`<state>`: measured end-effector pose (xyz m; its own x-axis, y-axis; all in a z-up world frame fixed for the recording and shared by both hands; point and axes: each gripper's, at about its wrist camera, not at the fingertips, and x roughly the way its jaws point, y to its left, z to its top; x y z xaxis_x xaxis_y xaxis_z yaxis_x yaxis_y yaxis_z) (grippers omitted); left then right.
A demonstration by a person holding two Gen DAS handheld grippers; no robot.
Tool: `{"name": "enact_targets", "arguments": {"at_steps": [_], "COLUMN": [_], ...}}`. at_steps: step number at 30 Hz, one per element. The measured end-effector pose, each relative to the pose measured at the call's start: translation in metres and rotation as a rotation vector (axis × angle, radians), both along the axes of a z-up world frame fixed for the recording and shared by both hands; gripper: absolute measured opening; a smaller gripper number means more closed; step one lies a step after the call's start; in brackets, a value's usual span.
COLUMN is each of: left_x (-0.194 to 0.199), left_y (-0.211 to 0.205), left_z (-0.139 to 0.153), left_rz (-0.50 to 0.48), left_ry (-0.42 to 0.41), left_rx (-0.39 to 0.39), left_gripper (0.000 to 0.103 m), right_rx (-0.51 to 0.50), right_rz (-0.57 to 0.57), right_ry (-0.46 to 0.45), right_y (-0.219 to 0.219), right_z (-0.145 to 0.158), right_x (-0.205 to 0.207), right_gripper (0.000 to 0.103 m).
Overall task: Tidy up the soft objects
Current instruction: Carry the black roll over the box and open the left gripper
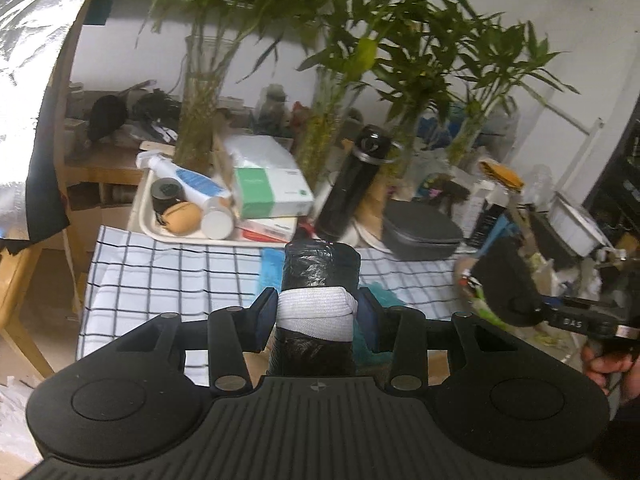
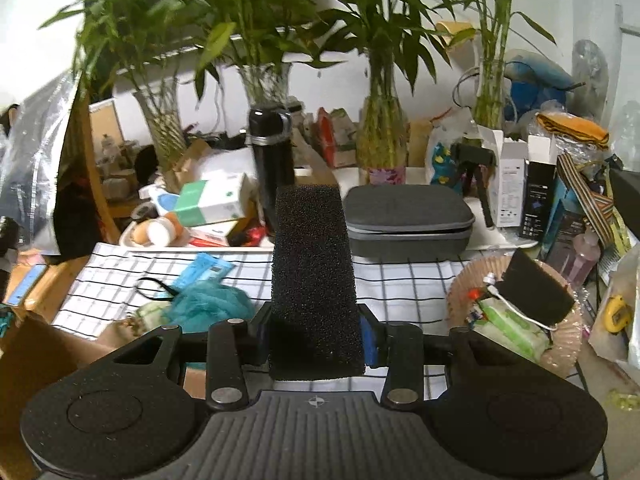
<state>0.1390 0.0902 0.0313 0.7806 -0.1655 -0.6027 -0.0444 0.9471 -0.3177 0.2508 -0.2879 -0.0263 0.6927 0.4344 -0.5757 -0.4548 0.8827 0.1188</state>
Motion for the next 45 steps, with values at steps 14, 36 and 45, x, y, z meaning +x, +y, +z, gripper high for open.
{"name": "enact_targets", "arguments": {"at_steps": [14,36,45], "left_x": [-0.027,-0.032,-0.04], "left_y": [-0.04,-0.063,-0.073], "left_z": [-0.01,-0.05,-0.045], "left_rz": [-0.091,-0.007,-0.023], "left_ry": [0.048,0.289,0.241], "left_rx": [-0.037,-0.003,0.086], "left_gripper": [0.042,0.042,0.06], "right_rx": [0.102,0.073,0.068], "right_rz": [0.193,0.337,0.343], "right_ry": [0.021,0.077,0.082], "right_y": [0.011,0.025,0.027], "right_z": [0.006,-0.007,-0.009], "right_x": [-0.062,-0.099,-0.098], "right_gripper": [0.045,0.045,0.045]}}
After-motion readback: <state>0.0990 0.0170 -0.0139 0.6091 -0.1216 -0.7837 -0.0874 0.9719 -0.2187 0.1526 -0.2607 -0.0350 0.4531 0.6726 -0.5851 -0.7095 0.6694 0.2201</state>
